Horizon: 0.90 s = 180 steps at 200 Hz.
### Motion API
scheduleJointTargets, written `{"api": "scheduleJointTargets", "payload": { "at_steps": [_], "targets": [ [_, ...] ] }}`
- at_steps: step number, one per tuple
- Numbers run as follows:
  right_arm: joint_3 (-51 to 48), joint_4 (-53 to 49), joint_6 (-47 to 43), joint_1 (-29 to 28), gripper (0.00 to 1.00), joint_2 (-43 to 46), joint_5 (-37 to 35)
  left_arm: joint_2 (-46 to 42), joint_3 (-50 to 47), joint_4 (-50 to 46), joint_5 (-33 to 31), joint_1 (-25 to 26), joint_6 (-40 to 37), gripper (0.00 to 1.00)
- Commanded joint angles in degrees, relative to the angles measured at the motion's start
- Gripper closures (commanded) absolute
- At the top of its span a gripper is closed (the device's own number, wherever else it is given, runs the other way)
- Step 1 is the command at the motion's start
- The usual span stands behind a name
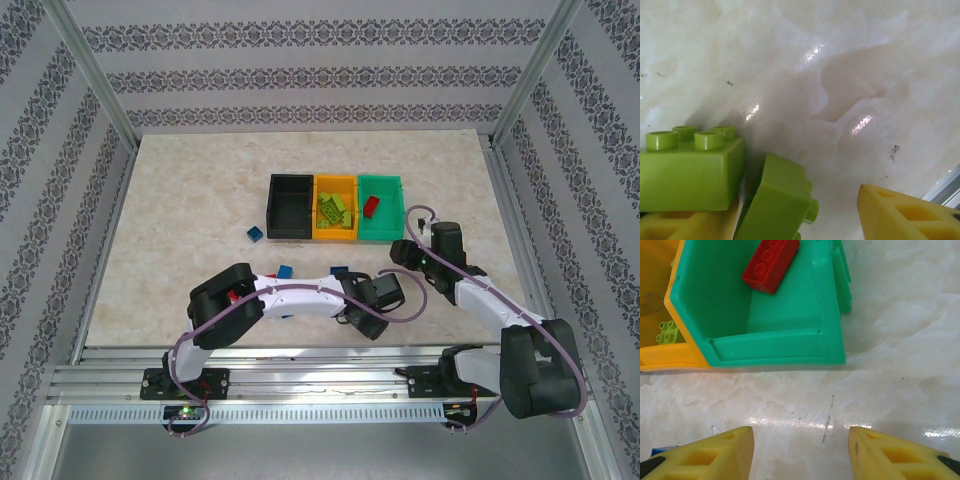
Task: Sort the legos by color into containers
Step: Pick up the lego from the middle-left of the table.
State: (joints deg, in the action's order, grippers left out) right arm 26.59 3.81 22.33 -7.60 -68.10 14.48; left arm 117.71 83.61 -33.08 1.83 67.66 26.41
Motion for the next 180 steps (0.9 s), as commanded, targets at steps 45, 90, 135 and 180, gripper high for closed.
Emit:
{"api": "scheduleJointTargets", "payload": {
  "at_steps": [45,90,135,180],
  "targets": [
    [0.62,2.43,0.06,0.42,0.47,-0.27,1.58,-0.74,1.46,-2.50,-0.85,-0.07,-0.64,0.75],
    [0.68,2.66,0.16,0.42,0.47,-0.55,2.03,-5.77,-0.29,0.32,3.32,-2.45,0.04,0.92],
    [0.57,2.73,0.21,0.48,0.47,-0.40,2.04,-13.88,-3.16,5.03,9.72,-13.27,0.19,0.92],
    [0.30,2.87,0.43,0.48,0.47,0.20,2.11,-11.64,6.62,-1.96,6.92,-25.26,-1.03,0.92]
  ]
}}
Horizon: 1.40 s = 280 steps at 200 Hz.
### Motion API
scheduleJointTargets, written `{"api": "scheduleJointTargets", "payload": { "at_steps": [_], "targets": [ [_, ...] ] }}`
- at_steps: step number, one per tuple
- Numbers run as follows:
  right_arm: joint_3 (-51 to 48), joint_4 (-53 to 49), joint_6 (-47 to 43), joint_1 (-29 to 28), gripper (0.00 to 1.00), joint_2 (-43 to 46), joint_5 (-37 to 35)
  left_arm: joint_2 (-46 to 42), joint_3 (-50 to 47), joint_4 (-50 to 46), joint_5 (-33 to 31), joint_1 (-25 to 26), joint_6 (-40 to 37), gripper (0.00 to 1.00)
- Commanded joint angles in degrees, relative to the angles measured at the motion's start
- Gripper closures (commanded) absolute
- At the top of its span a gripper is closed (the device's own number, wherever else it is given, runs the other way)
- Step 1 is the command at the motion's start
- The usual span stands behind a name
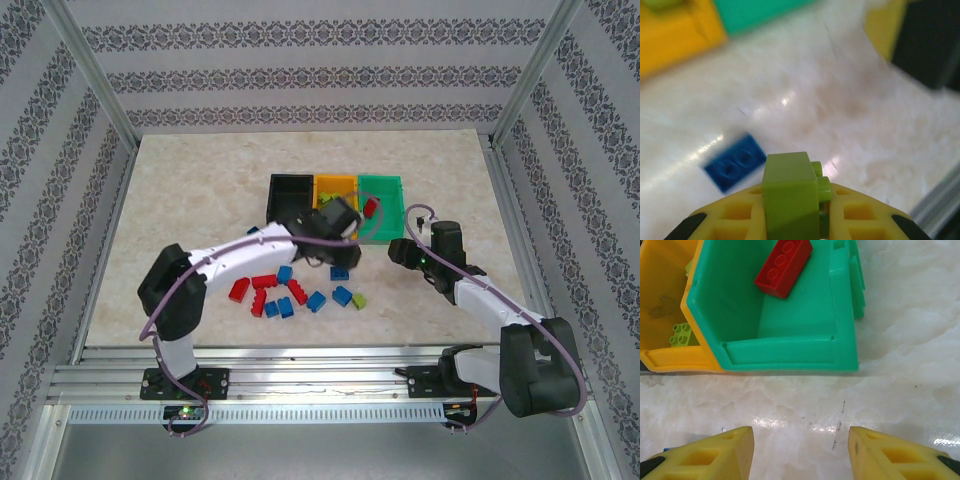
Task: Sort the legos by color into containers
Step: Pick up the lego from the middle-left of the table, then place the lego in the container, then pick up the lego from the middle-left of the table.
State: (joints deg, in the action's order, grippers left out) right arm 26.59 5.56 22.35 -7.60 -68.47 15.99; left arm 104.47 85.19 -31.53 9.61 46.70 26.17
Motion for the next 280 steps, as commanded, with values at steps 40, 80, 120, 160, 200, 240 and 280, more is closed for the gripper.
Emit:
{"api": "scheduleJointTargets", "payload": {
  "at_steps": [40,80,120,160,200,240,280],
  "targets": [
    [0.31,1.03,0.15,0.56,0.47,0.57,0.27,9.87,17.24,-6.79,-0.38,-11.47,-2.00,0.91],
    [-0.21,0.50,-0.17,0.62,0.47,2.04,-0.43,19.03,33.08,-13.94,2.10,-13.97,-4.81,0.53],
    [-0.15,0.34,0.06,0.65,0.47,2.51,0.30,14.09,25.60,-10.37,2.99,-13.08,-4.26,0.40],
    [-0.08,0.93,0.26,0.65,0.47,1.77,0.97,3.90,6.48,-0.41,6.86,-10.07,-2.65,0.39],
    [0.21,1.43,0.41,0.70,0.47,0.62,1.58,-1.66,-6.46,5.94,11.08,-4.73,-2.11,0.39],
    [0.17,1.47,0.31,0.65,0.47,0.54,1.37,1.09,-6.50,4.22,11.50,2.51,-4.91,0.40],
    [0.22,1.58,0.51,0.67,0.47,0.30,1.93,5.87,-4.14,3.19,16.78,5.24,-10.52,0.39]
  ]
}}
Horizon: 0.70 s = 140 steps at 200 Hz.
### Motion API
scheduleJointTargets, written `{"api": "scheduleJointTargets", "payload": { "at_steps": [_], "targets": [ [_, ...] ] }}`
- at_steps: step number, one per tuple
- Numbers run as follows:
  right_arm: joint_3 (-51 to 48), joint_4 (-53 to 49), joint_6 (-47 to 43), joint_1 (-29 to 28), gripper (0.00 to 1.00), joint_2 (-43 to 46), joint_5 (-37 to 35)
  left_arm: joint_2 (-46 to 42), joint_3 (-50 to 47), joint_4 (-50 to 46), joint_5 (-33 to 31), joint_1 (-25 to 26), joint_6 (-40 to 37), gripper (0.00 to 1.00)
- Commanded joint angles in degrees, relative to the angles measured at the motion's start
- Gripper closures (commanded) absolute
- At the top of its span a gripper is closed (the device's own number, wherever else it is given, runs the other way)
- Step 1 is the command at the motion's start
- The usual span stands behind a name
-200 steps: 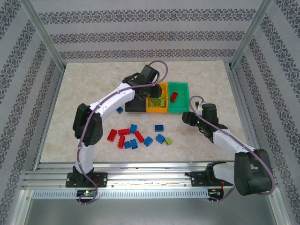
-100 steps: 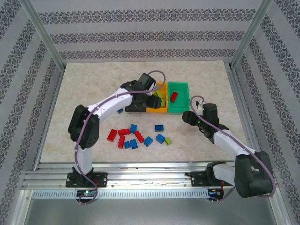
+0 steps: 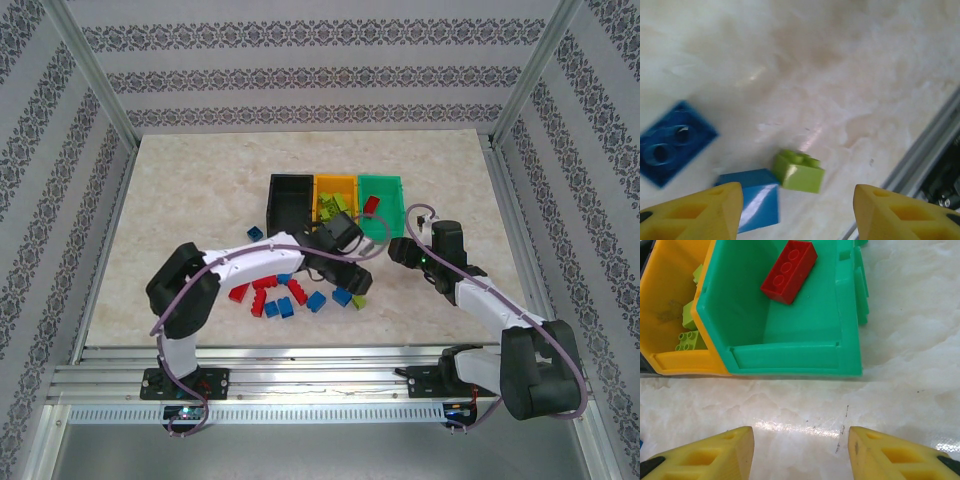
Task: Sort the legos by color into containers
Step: Pick up the lego from the middle-left of the table.
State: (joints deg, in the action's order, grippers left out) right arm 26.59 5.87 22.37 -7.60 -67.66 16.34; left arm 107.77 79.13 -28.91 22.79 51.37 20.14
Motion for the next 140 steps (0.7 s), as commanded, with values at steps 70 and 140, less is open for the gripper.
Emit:
{"api": "scheduleJointTargets", "payload": {
  "at_steps": [70,140],
  "targets": [
    [0.09,1.16,0.37,0.66,0.47,-0.11,1.14,10.55,11.72,-11.78,-1.20,3.07,-14.48,0.39],
    [0.22,1.53,0.48,0.61,0.47,-0.87,1.53,14.75,14.60,-16.27,-6.71,5.20,-17.14,0.40]
  ]
}}
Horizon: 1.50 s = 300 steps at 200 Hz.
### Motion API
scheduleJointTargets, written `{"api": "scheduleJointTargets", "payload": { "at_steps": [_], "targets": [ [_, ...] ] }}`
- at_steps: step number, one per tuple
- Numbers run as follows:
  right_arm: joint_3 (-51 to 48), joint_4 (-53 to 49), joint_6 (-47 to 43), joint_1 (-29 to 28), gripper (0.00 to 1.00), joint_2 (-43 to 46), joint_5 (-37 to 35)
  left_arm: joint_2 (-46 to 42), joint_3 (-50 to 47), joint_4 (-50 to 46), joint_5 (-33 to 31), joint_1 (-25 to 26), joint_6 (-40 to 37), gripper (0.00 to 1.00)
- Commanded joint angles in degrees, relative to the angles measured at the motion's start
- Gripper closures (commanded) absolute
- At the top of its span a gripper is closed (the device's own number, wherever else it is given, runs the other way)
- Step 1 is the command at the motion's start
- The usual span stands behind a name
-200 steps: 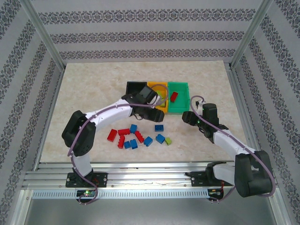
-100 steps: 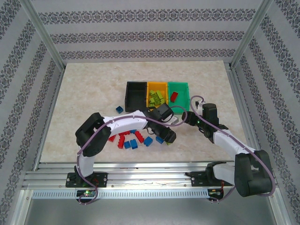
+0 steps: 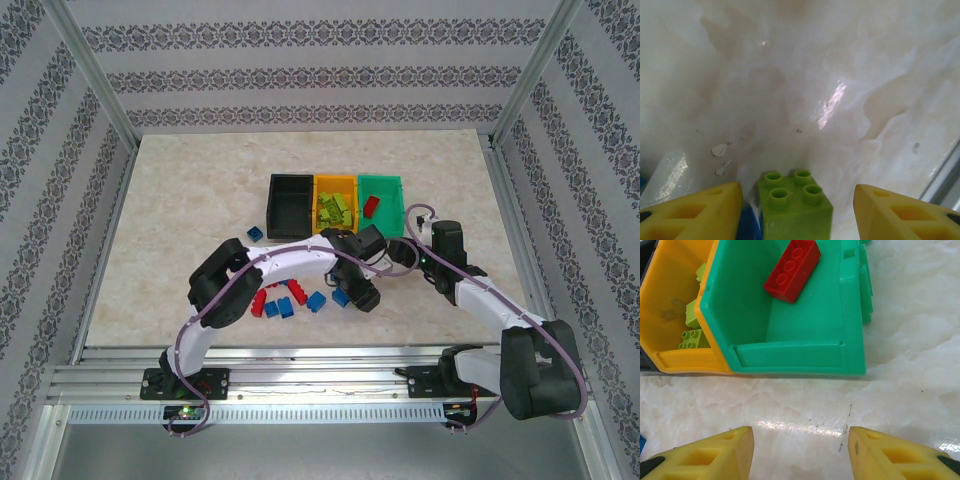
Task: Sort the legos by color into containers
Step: Pick up the lego from the middle-left of the table, then place the lego in the container.
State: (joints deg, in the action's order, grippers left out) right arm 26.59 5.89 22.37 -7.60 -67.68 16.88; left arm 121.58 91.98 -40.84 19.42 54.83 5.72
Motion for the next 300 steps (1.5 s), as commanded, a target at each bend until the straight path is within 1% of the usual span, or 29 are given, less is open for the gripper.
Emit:
{"api": "scheduleJointTargets", "payload": {
  "at_steps": [1,31,63,76,83,125,137,157,178,208,228,249,256,278,279,286,300],
  "targets": [
    [0.22,1.54,0.48,0.63,0.47,-0.90,1.06,0.98,1.77,-4.43,-3.38,1.76,-2.76,0.40],
    [0.52,1.69,0.48,0.69,0.47,-1.85,1.40,2.15,1.82,-4.86,-5.49,2.30,-2.81,0.45],
    [0.41,1.84,0.57,0.66,0.47,-1.84,1.40,1.81,1.38,-5.04,-7.70,2.83,-3.00,0.57],
    [0.45,2.00,0.61,0.69,0.47,-1.95,1.41,1.23,1.27,-4.75,-7.91,2.83,-3.07,0.66],
    [0.52,2.05,0.65,0.66,0.47,-2.01,1.42,0.80,1.19,-4.42,-8.13,2.87,-2.93,0.68],
    [0.59,2.08,0.73,0.67,0.47,-2.29,1.70,-4.01,-0.11,-0.36,-9.31,1.46,-1.62,0.71],
    [0.63,2.01,0.74,0.66,0.47,-2.22,1.71,-6.37,-1.26,2.01,-9.53,0.00,-0.86,0.73],
    [0.62,1.92,0.74,0.70,0.47,-1.93,1.75,-9.06,-1.10,4.09,-9.05,-4.05,0.70,0.73],
    [0.62,1.74,0.68,0.67,0.47,-1.58,1.57,-9.40,2.86,2.58,-10.68,-7.92,1.74,0.73],
    [0.41,1.84,0.74,0.66,0.47,-1.23,1.66,-5.97,11.63,-1.33,-15.31,-12.31,2.19,0.74],
    [0.44,1.86,0.74,0.70,0.47,-1.64,1.81,-3.05,17.34,-2.85,-21.91,-13.58,1.84,0.74],
    [0.64,2.17,0.79,0.65,0.47,-2.10,2.16,0.48,23.23,-3.57,-24.54,-15.00,1.41,0.74],
    [0.65,2.20,0.83,0.70,0.47,-2.23,2.22,1.75,25.21,-3.91,-24.99,-15.54,1.41,0.70],
    [0.51,2.22,0.80,0.65,0.47,-2.26,2.14,6.19,32.72,-7.75,-26.59,-16.90,2.02,0.39],
    [0.54,2.25,0.77,0.65,0.47,-2.27,2.12,6.38,33.50,-8.02,-26.65,-16.97,2.11,0.39],
    [0.48,2.26,0.75,0.65,0.47,-2.14,2.10,7.45,35.79,-9.94,-26.44,-17.20,2.57,0.30],
    [0.41,2.28,0.74,0.67,0.47,-2.00,2.03,7.84,36.76,-11.60,-26.00,-17.30,2.77,0.23]
  ]
}}
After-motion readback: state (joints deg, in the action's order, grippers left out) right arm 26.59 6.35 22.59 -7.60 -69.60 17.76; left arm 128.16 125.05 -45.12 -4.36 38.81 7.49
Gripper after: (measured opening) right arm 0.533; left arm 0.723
